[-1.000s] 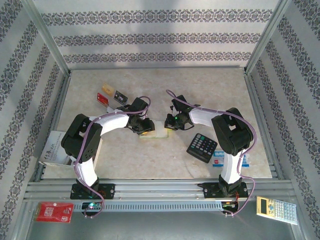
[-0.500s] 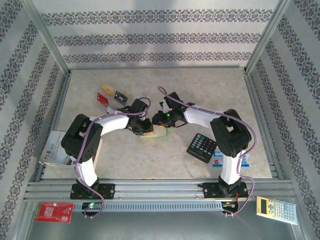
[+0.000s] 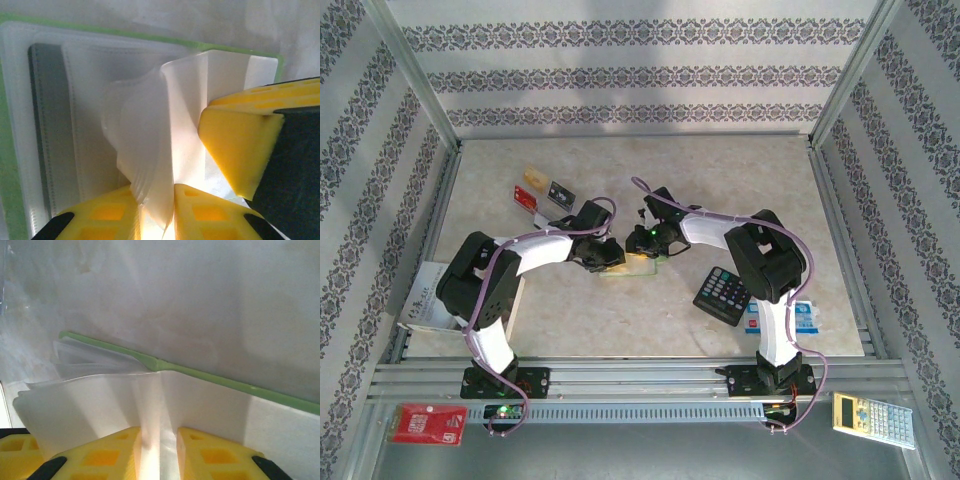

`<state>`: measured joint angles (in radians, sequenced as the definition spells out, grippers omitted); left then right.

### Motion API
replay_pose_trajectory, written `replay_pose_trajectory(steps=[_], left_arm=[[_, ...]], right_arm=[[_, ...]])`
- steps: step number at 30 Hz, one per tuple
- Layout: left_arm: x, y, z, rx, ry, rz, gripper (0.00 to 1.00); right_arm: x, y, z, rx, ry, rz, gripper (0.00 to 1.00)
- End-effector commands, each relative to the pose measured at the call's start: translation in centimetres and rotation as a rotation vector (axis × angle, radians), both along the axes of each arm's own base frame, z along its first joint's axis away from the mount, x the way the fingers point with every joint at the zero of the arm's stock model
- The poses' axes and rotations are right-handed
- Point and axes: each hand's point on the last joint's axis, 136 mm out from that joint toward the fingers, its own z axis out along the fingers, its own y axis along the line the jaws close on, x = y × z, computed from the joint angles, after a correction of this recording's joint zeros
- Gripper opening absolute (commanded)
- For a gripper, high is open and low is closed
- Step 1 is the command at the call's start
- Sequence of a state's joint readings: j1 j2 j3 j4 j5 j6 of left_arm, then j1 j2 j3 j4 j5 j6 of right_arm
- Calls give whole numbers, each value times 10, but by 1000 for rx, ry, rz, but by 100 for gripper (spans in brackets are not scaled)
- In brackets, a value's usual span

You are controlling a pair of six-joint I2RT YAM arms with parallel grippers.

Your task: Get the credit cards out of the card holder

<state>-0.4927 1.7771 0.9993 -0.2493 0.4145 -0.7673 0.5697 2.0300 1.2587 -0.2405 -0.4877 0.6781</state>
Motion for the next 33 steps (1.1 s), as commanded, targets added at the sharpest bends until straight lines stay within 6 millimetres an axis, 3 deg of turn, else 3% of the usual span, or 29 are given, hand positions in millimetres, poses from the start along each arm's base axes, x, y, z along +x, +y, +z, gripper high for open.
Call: replay_pose_trajectory(steps=[1,7,10,33], left_arm=[[-12,13,-3,4,59,34,23],[-4,31,23,-11,5,81,39],[-6,39,15,9,26,92,42],[-14,20,-15,-8,115,3,42]], right_arm=[[-7,-12,-26,-107,31,7,25],[-10,-30,-43,-231,26,13,22],[-11,-30,-46,-245,25,17,21],[-15,-27,-47,-228,36,14,21]])
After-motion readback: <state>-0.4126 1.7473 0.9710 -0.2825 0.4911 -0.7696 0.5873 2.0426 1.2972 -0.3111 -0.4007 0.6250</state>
